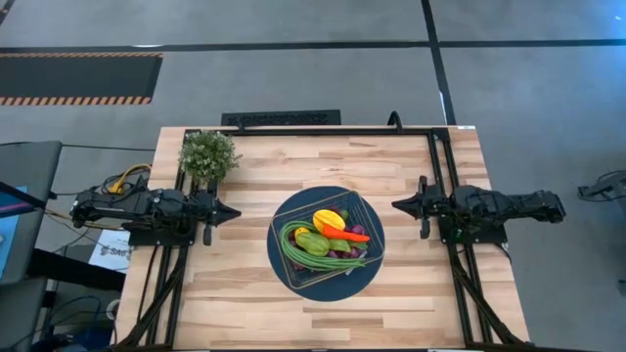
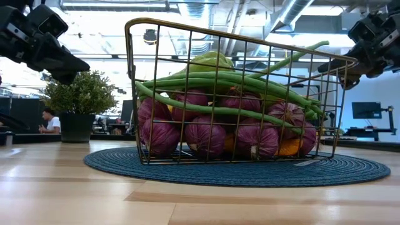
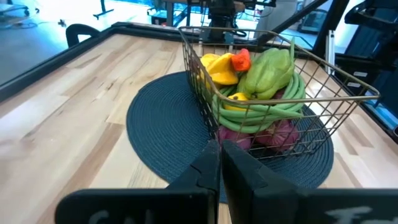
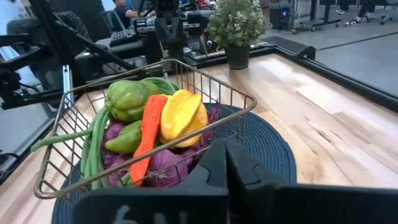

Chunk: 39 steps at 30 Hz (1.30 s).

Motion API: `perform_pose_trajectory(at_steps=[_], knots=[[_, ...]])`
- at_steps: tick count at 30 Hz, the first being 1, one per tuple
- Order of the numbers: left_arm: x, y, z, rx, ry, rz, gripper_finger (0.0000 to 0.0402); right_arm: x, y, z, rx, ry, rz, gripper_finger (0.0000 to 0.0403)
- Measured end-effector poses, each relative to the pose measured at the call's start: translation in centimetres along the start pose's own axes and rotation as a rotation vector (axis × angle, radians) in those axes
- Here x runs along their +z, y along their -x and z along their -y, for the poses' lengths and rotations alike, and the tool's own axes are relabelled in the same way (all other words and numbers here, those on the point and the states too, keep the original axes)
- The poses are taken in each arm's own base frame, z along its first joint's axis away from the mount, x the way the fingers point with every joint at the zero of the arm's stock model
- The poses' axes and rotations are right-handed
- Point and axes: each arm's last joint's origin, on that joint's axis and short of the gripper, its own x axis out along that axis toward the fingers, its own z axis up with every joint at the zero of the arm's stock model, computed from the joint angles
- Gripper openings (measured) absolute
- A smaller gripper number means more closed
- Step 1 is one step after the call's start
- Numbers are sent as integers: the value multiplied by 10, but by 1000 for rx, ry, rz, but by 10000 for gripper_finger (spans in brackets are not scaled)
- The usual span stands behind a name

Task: Build produce basket
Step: Return to Home Position

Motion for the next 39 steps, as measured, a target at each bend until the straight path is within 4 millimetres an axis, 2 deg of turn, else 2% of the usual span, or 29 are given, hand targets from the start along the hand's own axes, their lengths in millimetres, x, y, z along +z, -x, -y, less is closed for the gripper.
perform_pose_trajectory(at_steps=[9, 21, 25, 28, 30, 34, 39], knots=[[0, 0, -2, 65, 14, 11, 0, -1, 0, 0, -5, 1, -13, 11], [0, 0, -3, 104, 142, 18, 0, -1, 0, 0, -5, 5, -15, 18], [-4, 0, -4, 112, 41, -21, 0, -2, 0, 0, -5, 5, -16, 23], [-3, 0, -3, 75, 56, -19, 0, -2, 0, 0, -5, 5, -16, 24], [-3, 0, -2, 64, 2, -20, 0, -2, 0, 0, -4, 5, -16, 23], [0, 0, 1, -22, -151, 4, 0, -2, 0, 0, -4, 4, -17, 20], [1, 0, 5, -154, -220, 10, 0, -2, 0, 0, -4, 4, -17, 23]])
